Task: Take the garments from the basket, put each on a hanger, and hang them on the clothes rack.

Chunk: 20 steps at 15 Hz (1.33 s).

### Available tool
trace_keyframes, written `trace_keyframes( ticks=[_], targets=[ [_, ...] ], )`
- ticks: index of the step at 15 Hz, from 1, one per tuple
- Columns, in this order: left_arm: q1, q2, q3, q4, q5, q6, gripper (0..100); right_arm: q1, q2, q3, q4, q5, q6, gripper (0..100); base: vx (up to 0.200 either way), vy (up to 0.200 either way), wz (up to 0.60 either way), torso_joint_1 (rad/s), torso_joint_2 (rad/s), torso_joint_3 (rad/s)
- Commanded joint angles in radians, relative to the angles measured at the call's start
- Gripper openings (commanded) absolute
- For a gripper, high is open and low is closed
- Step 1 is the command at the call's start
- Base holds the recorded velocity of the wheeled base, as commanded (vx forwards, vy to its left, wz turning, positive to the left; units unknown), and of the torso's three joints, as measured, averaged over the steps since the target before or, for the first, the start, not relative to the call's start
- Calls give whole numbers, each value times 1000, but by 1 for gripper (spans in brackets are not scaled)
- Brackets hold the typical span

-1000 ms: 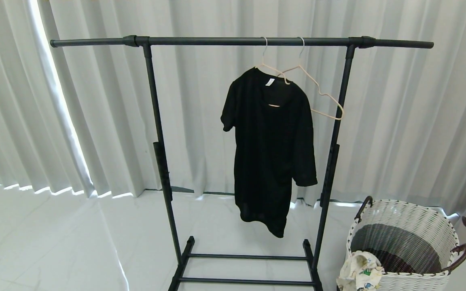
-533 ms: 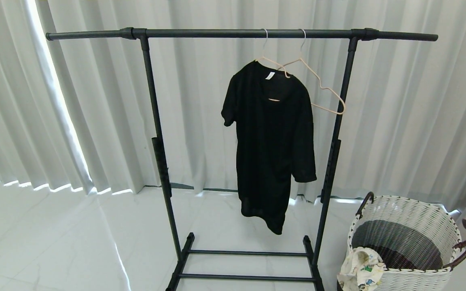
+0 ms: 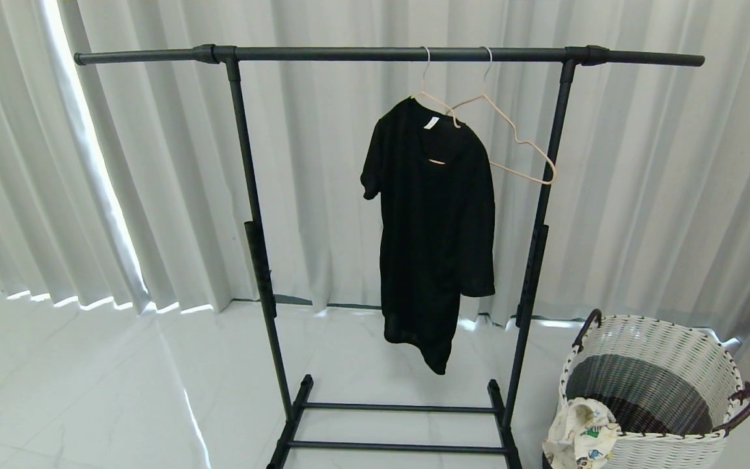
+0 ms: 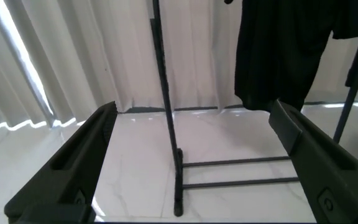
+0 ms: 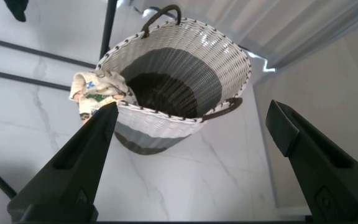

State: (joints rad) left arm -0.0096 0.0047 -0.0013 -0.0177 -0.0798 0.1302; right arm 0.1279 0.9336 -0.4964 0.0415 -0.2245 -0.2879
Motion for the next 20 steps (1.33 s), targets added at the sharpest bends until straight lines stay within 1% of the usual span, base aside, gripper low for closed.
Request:
trace_keyframes(
  ticks=[1,2,3,4,5,6,7,10,15,16,18,20],
  targets=[
    [-32,133,-148,1,2,-50,100,-1,4,1,0,2,-1,100,0,0,0,0,0,0],
    [-52,304,-275,-8,26,-173,100,-1,10,4,0,2,-2,100,0,0,0,0,0,0],
    [-50,446,-375,-10,41,-185,100,-1,19,13,0,2,-4,100,0,0,0,0,0,0],
    [-44,534,-425,-18,41,-127,100,1,33,19,0,2,-10,100,0,0,0,0,0,0],
    [-50,555,-434,-24,37,-44,100,-1,37,22,0,1,-13,100,0,0,0,0,0,0],
    [-50,557,-421,-24,35,23,100,-1,48,29,0,1,-13,100,0,0,0,0,0,0],
    [-52,561,-393,-24,34,39,100,1,51,32,0,1,-13,100,0,0,0,0,0,0],
    [-55,606,-358,-24,14,39,100,1,68,32,-35,2,-14,100,200,0,0,5,1,1],
    [-55,670,-376,-24,12,40,100,1,80,47,-40,4,-16,100,200,0,0,-1,4,4],
    [-55,676,-375,-24,12,40,100,3,85,53,-38,5,-17,100,0,0,0,0,0,0],
    [-55,678,-368,-24,12,40,100,3,96,75,-40,11,-51,100,0,0,0,0,0,0],
    [-53,692,-361,-24,12,40,100,7,123,124,-43,62,-105,100,0,0,0,0,0,0]
  ],
)
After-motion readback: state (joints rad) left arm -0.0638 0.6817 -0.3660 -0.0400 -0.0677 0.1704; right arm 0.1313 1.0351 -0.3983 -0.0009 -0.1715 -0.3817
